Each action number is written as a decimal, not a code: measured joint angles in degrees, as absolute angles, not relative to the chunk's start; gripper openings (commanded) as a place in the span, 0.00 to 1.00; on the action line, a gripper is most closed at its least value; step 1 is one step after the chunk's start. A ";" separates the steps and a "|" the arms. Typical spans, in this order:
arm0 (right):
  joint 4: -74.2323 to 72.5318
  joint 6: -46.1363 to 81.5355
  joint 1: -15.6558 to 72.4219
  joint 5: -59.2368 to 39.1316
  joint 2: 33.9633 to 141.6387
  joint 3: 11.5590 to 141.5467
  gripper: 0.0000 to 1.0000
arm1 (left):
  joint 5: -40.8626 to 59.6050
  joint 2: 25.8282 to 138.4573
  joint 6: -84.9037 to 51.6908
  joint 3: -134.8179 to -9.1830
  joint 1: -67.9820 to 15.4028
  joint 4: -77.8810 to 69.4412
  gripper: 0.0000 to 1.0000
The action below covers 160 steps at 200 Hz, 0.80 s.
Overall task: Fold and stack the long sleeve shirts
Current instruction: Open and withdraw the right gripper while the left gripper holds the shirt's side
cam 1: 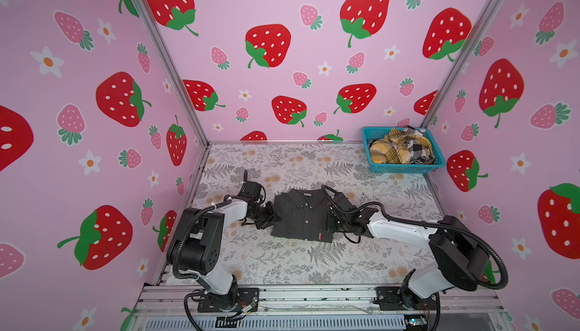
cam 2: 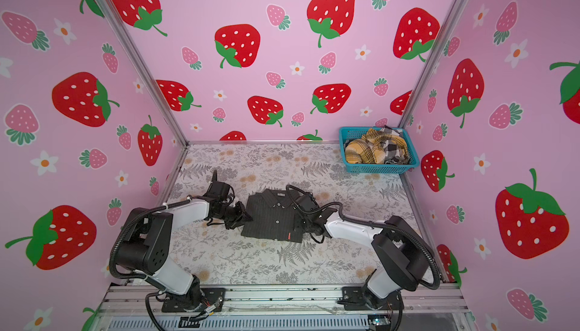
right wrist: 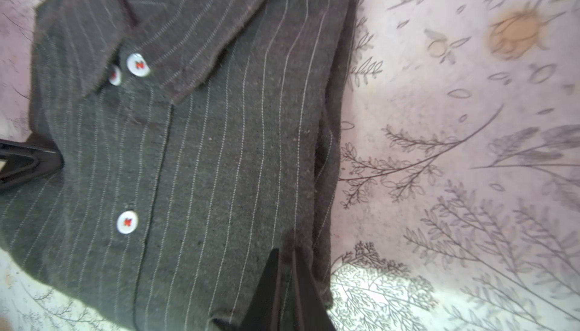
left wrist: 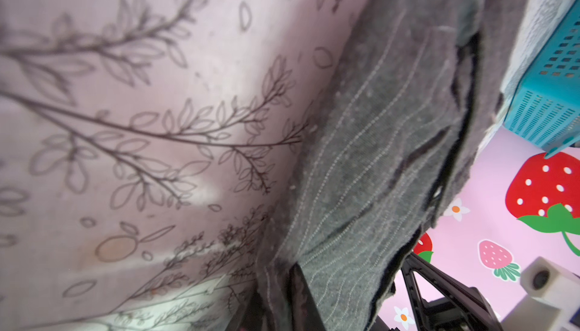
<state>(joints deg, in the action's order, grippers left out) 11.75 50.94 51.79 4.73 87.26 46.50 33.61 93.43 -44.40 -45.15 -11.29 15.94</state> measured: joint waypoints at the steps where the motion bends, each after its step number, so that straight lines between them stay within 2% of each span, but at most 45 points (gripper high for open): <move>1: 11.75 50.94 51.77 4.75 87.22 46.50 0.12 | 33.61 93.43 -44.40 -45.17 -11.29 15.94 0.13; 55: 12.75 50.92 50.33 5.82 84.84 46.41 0.12 | 33.08 95.37 -43.33 -49.01 -11.29 16.93 0.07; 57: 12.82 50.92 50.26 5.85 84.68 46.39 0.12 | 33.01 95.48 -43.13 -49.19 -11.29 17.06 0.03; 66: 12.97 50.92 50.04 6.00 83.96 46.19 0.12 | 32.53 96.12 -42.11 -50.48 -11.29 18.22 0.00; 160: 13.37 50.28 47.57 6.15 80.20 43.90 0.13 | 24.03 97.91 -31.20 -62.15 -8.49 32.40 0.00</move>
